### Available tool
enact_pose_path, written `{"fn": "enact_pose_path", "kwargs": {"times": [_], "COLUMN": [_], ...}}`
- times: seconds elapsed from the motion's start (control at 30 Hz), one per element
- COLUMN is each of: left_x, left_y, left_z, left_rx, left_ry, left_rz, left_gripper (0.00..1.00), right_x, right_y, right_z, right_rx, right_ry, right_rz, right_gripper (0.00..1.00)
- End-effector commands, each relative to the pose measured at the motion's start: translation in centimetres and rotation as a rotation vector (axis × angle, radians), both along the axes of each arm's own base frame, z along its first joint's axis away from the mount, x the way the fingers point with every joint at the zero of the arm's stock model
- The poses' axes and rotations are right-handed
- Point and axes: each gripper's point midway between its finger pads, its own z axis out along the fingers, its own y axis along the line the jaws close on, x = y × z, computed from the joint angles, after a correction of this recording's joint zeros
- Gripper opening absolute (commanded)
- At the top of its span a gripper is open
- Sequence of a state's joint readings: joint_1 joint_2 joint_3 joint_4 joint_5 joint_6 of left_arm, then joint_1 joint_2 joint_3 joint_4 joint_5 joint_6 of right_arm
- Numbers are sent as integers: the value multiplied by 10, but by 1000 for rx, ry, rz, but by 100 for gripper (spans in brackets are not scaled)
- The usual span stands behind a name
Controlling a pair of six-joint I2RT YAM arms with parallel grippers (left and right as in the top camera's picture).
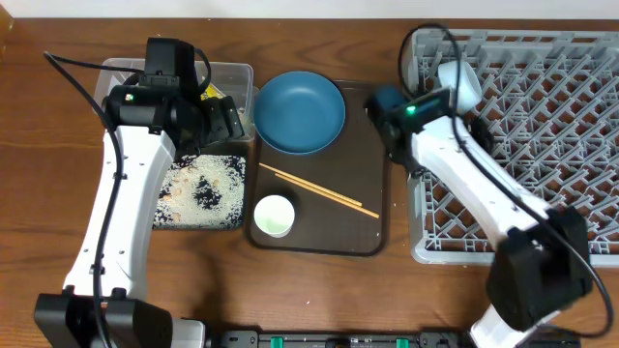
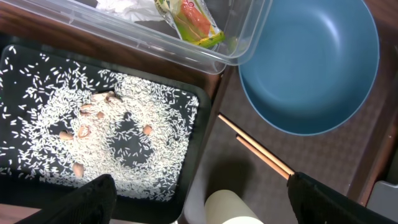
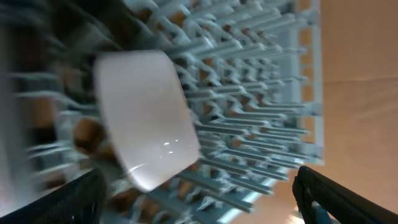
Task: Sort waste into correct bins and load items into the dishwasher rack
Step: 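Set the white plate upright in the rack and release it, then move the right gripper to the blue bowl and grasp its rim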
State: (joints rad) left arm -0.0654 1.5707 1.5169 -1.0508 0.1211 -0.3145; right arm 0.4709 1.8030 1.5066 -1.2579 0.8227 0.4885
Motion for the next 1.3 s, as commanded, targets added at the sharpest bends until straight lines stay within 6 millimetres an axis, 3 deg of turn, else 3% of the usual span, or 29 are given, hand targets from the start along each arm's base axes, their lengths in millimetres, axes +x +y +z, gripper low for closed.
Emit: {"fn": "enact_pose_path", "kwargs": {"times": [0.0, 0.17, 0.23, 0.37, 0.5, 0.63, 0.83, 0.93, 1.07, 1.2, 1.27], "left_x": [0, 0, 0, 0, 0, 0, 0, 0, 0, 0, 0], "left_y": [2, 2, 2, 2, 2, 2, 2, 2, 2, 2, 2], "left_z": [9, 9, 9, 9, 9, 9, 9, 9, 9, 9, 9], "left_rx": [1, 1, 1, 1, 1, 1, 1, 1, 1, 1, 1], "left_ry": [-25, -25, -25, -25, -25, -25, -25, -25, -25, -25, -25], "left_rz": [4, 4, 4, 4, 4, 4, 4, 4, 4, 4, 4], "left_gripper": [91, 91, 90, 91, 90, 91, 91, 91, 90, 91, 91], "right_x": [2, 11, 21, 51, 76, 84, 84, 81, 78, 67, 63], "right_y": [42, 115, 141, 163, 179, 202, 207, 209, 207, 202, 195], "right_z": [32, 53, 61, 57, 19, -39, -111, -131, -149, -157, -157], "right_rx": [287, 693, 815, 885, 914, 989, 1006, 1008, 994, 969, 955], "right_ry": [-42, -73, -106, -203, -195, -88, 5, 43, 74, 118, 139], "right_rz": [87, 261, 322, 366, 331, 282, 113, 93, 69, 45, 25], "right_gripper": [95, 99, 94, 86, 80, 72, 58, 52, 37, 2, 1]}}
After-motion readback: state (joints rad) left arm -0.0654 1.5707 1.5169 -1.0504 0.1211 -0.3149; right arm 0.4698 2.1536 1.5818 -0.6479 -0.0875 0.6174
